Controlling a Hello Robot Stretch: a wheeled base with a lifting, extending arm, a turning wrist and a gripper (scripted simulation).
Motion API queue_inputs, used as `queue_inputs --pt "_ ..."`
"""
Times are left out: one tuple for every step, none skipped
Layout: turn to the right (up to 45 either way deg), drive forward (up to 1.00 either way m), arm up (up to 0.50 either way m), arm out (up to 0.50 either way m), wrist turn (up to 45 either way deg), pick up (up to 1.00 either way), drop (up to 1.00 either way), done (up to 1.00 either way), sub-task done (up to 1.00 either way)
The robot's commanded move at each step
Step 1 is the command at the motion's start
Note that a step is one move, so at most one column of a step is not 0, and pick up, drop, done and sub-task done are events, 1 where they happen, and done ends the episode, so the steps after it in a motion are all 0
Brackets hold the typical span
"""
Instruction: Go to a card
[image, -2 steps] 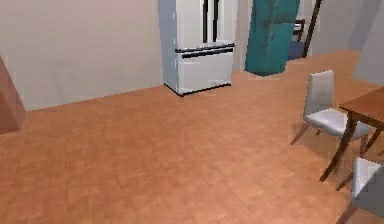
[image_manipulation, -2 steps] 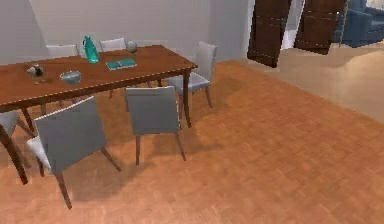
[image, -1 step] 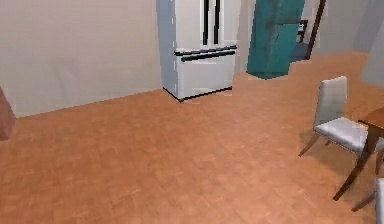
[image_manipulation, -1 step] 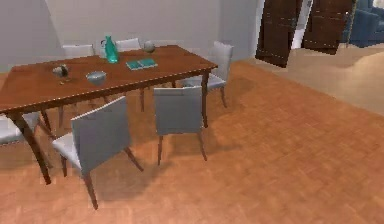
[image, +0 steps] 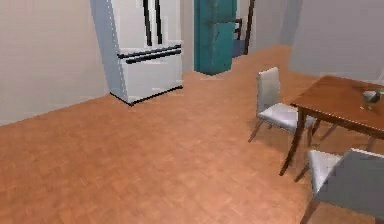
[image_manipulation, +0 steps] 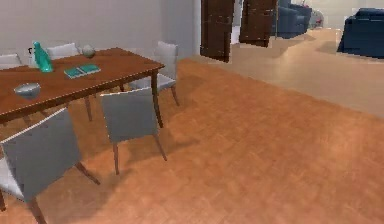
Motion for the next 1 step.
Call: queue_inputs --pt "0.0 1.0 0.0 0.0 0.0 0.0 0.0 0.0 0.0"
